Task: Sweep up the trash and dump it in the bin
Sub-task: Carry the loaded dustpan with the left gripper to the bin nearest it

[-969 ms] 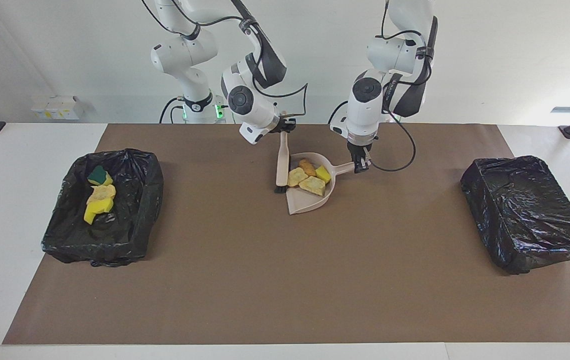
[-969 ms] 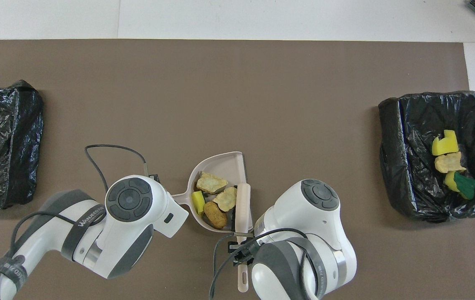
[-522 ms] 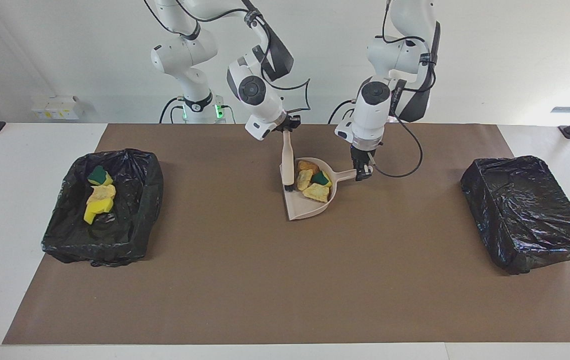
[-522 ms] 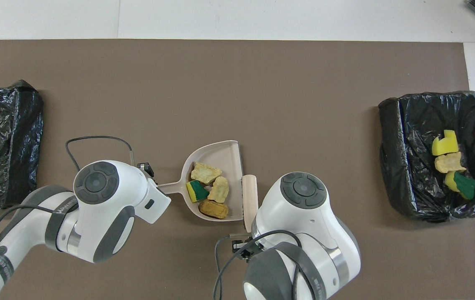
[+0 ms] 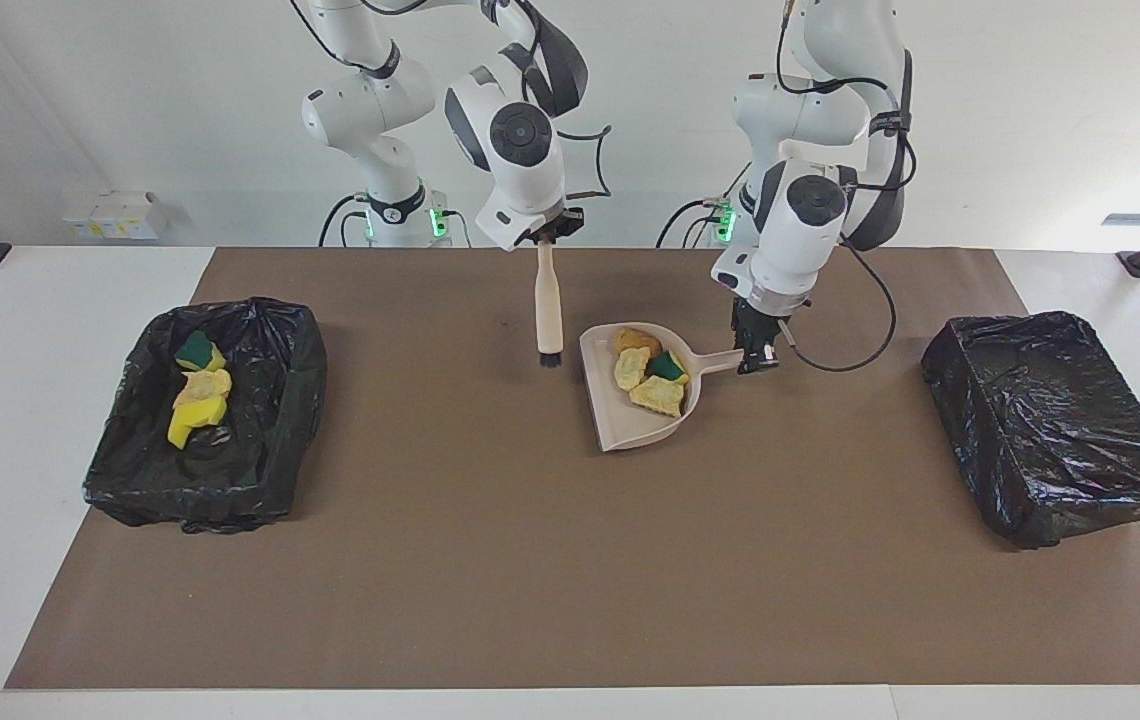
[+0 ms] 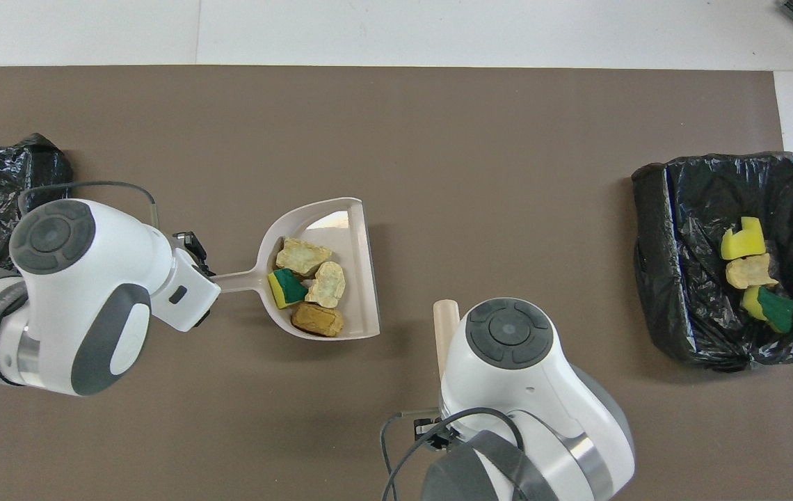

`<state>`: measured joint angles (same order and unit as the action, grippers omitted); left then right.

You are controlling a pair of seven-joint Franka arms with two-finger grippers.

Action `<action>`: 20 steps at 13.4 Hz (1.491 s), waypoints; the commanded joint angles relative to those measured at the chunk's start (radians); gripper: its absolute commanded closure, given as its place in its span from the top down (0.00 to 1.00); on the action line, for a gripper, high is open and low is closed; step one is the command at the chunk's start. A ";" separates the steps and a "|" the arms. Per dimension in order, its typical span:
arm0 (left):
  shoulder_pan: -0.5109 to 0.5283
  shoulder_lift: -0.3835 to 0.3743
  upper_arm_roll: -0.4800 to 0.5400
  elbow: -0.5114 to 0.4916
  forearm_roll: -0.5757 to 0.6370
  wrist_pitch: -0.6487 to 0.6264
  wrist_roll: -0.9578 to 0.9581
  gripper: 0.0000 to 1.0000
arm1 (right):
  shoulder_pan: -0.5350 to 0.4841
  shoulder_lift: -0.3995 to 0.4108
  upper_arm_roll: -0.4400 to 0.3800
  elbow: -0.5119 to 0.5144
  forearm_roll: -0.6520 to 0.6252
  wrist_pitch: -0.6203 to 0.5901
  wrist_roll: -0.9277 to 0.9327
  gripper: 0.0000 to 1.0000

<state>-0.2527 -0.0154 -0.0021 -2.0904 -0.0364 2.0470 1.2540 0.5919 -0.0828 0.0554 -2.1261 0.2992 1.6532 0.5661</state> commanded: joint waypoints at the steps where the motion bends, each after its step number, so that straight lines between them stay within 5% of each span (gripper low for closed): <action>1: 0.096 0.026 -0.001 0.111 -0.011 -0.079 0.099 0.00 | 0.037 -0.006 0.011 -0.055 0.049 0.123 0.083 0.00; 5: 0.272 0.159 0.001 0.399 -0.005 -0.289 0.332 0.00 | 0.115 0.093 0.011 -0.048 0.083 0.273 0.127 0.00; 15: 0.694 0.233 0.001 0.538 0.114 -0.234 0.752 0.00 | 0.198 0.159 0.009 -0.064 0.071 0.356 0.075 0.00; 19: 0.699 0.336 0.005 0.708 0.277 -0.211 0.776 0.00 | 0.200 0.158 0.009 -0.104 0.069 0.410 0.017 0.34; 20: 0.690 0.338 0.005 0.705 0.335 -0.184 0.759 0.00 | 0.198 0.159 0.009 -0.104 0.069 0.410 0.017 0.56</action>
<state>0.4484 0.2693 0.0082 -1.4686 0.2142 1.8498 2.0246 0.7922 0.0777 0.0651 -2.2109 0.3698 2.0375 0.6138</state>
